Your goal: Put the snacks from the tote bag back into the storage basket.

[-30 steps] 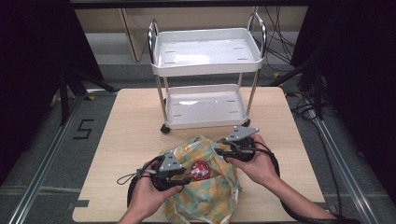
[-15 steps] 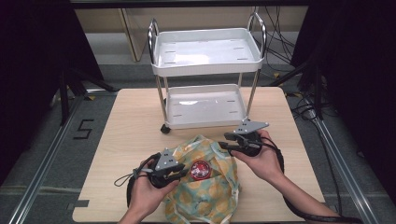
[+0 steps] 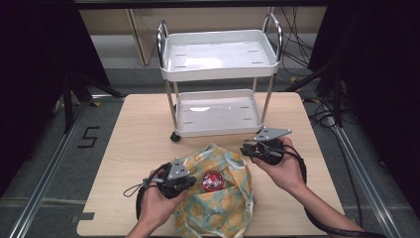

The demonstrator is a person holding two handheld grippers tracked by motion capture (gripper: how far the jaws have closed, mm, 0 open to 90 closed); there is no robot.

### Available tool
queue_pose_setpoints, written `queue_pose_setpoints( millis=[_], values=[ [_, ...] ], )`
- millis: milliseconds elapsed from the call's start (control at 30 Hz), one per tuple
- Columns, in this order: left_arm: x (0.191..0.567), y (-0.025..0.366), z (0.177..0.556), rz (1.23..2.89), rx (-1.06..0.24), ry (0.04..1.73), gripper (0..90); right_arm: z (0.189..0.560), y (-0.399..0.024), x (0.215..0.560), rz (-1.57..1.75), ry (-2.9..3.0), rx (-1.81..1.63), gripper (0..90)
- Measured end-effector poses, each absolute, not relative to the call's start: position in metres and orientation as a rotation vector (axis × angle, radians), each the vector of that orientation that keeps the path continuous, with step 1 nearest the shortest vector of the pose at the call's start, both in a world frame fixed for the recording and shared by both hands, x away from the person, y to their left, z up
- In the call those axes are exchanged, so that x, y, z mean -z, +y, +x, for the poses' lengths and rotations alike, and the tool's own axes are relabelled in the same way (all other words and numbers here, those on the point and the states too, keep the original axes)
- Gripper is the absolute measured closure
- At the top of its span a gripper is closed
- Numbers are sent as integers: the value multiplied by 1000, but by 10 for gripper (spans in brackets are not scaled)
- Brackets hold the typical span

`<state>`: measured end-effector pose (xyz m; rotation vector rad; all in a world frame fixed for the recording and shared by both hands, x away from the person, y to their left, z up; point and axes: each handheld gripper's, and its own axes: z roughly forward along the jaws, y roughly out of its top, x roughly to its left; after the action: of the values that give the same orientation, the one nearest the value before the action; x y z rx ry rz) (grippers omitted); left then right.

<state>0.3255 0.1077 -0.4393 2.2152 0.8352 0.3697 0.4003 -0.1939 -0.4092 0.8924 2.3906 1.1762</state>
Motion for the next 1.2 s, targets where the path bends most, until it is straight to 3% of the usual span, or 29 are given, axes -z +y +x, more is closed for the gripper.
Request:
queue_pose_setpoints(
  millis=[1200],
  values=[
    [453,80,319,2326,-391,739,890,398,-193,414,881,2401,-1141,747]
  ],
)
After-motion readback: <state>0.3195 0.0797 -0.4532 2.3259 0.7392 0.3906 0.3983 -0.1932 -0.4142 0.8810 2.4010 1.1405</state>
